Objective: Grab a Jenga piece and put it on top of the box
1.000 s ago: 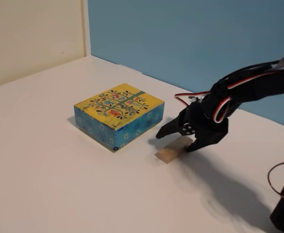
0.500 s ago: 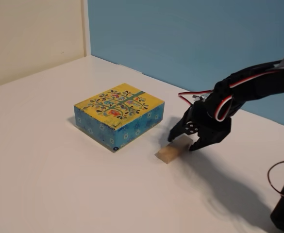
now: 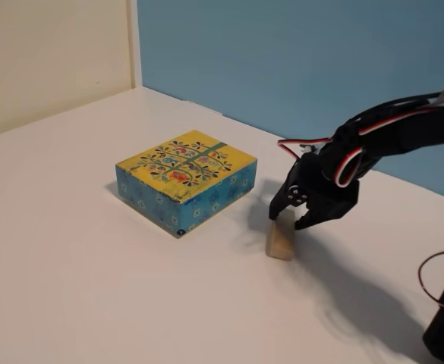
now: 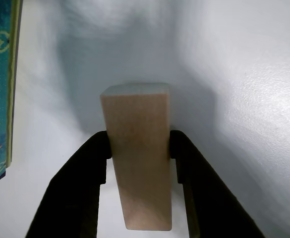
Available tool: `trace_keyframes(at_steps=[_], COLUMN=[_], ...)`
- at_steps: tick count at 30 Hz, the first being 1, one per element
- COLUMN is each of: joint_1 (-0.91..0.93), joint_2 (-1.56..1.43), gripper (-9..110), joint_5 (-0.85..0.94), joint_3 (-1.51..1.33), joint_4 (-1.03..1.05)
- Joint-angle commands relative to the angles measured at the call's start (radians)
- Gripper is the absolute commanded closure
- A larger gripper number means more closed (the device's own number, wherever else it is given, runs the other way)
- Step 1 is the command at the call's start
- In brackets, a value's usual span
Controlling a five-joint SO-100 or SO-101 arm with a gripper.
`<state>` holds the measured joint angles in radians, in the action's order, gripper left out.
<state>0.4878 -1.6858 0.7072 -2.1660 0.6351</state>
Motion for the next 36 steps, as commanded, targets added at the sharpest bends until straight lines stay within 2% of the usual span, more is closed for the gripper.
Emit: trace_keyframes(at_steps=[1,8,19,36], joint_1=[0.003,-0.006,-0.064,-0.144], joint_2=[0.000,-0.058,-0.351,-0.416], gripper=[101,101,101,102], joint_5=[-0.002,-0.037,-0.196,-0.281], joint_3=[0.020,0.020,0.100,0.365], joint_4=[-0.015,0.003,0.202,0.448])
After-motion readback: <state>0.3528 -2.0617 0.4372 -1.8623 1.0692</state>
